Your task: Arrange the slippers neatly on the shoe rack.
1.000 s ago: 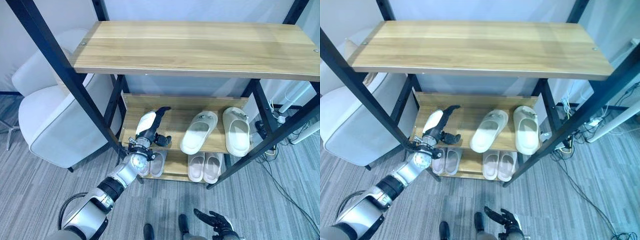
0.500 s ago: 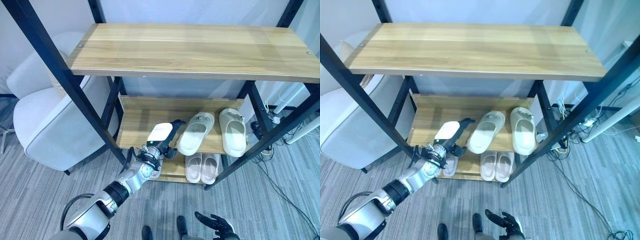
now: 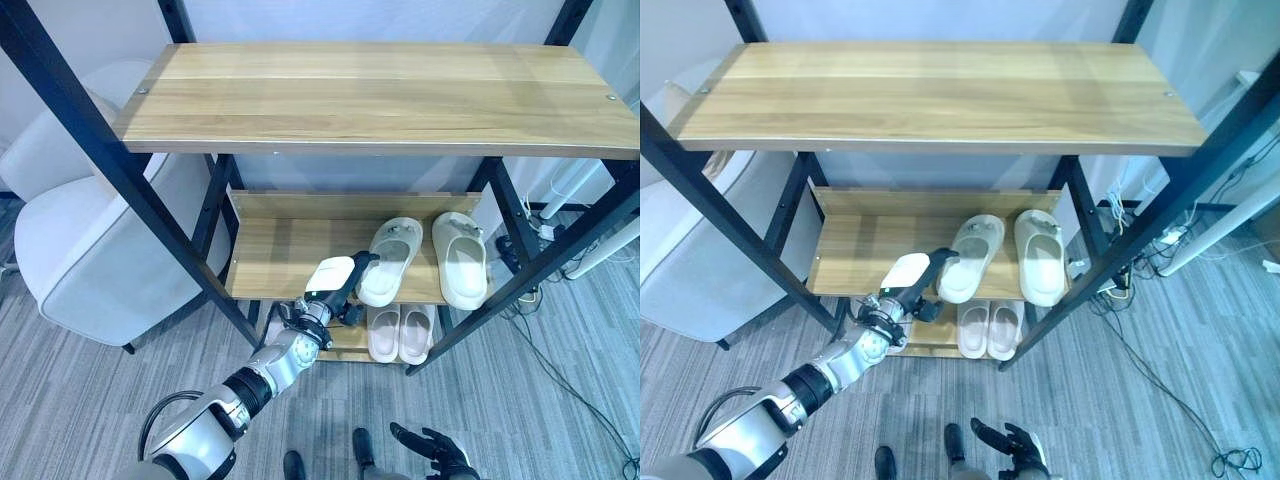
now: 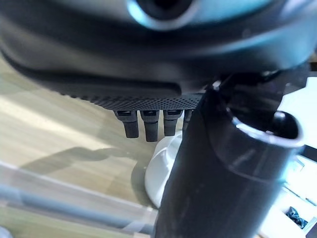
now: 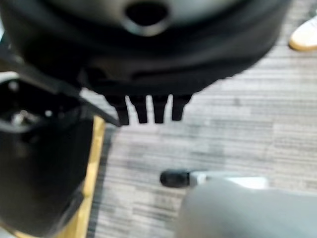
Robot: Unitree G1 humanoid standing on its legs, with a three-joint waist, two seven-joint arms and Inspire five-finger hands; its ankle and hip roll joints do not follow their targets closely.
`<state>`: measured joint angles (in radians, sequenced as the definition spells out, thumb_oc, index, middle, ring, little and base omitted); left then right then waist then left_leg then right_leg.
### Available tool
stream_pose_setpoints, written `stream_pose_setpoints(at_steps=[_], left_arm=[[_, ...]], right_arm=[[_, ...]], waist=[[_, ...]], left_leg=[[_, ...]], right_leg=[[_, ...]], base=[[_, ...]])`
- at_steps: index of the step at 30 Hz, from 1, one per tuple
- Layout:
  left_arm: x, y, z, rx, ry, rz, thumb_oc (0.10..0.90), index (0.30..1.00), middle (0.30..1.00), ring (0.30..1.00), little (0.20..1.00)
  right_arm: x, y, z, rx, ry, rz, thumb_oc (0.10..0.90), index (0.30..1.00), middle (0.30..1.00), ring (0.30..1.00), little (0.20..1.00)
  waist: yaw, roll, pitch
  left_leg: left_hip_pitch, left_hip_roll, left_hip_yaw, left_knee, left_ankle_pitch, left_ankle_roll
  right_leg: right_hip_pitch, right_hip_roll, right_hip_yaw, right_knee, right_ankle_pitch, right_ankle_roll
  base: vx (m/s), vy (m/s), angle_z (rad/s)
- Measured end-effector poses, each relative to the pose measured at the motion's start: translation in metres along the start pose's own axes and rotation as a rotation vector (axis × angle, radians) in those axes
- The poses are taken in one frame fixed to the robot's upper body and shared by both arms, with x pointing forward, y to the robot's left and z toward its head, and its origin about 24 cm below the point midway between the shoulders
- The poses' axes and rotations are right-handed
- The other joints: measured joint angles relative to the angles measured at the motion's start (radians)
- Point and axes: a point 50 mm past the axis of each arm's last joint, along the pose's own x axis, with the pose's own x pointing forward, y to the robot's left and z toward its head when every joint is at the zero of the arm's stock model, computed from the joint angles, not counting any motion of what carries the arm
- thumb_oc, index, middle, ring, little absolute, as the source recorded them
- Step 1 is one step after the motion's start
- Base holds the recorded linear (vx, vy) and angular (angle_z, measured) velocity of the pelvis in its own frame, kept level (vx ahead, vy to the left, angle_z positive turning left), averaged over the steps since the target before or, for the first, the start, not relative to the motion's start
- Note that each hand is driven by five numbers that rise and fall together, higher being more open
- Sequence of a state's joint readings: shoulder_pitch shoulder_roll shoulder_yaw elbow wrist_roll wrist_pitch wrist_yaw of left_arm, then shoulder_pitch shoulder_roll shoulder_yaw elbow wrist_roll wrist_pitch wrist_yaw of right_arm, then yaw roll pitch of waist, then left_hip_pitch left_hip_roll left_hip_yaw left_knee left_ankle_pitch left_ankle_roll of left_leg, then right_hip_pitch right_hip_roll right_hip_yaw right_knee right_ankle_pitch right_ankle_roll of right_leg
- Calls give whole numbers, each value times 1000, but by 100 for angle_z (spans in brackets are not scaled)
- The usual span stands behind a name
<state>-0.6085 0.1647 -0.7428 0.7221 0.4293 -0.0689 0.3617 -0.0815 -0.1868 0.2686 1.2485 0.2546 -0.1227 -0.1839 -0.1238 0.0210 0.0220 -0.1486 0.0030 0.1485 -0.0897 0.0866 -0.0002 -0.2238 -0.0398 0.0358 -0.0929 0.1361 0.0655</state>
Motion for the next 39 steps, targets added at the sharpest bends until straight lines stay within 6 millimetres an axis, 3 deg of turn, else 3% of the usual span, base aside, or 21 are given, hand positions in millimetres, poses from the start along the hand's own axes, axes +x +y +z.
stream_pose_setpoints(at_steps=[12,39], left_arm=[[5,-23,29,-181,12,-11,800,900,900,900,900],[10,-26,39,-333,38,-11,800,900,900,900,900]], right_arm=[[0,0,1,6,-6,-16,800,900,900,900,900],[0,-1,1,17,-6,-18,800,900,900,900,900]], waist=[[-16,0,0],[-34,0,0]], left_leg=[[-7,1,11,0,-3,1],[-2,0,29,0,-8,1]], right_leg=[[-16,2,16,0,1,0],[-13,2,28,0,1,1]], base=[[-10,-27,-4],[-1,-4,-1]])
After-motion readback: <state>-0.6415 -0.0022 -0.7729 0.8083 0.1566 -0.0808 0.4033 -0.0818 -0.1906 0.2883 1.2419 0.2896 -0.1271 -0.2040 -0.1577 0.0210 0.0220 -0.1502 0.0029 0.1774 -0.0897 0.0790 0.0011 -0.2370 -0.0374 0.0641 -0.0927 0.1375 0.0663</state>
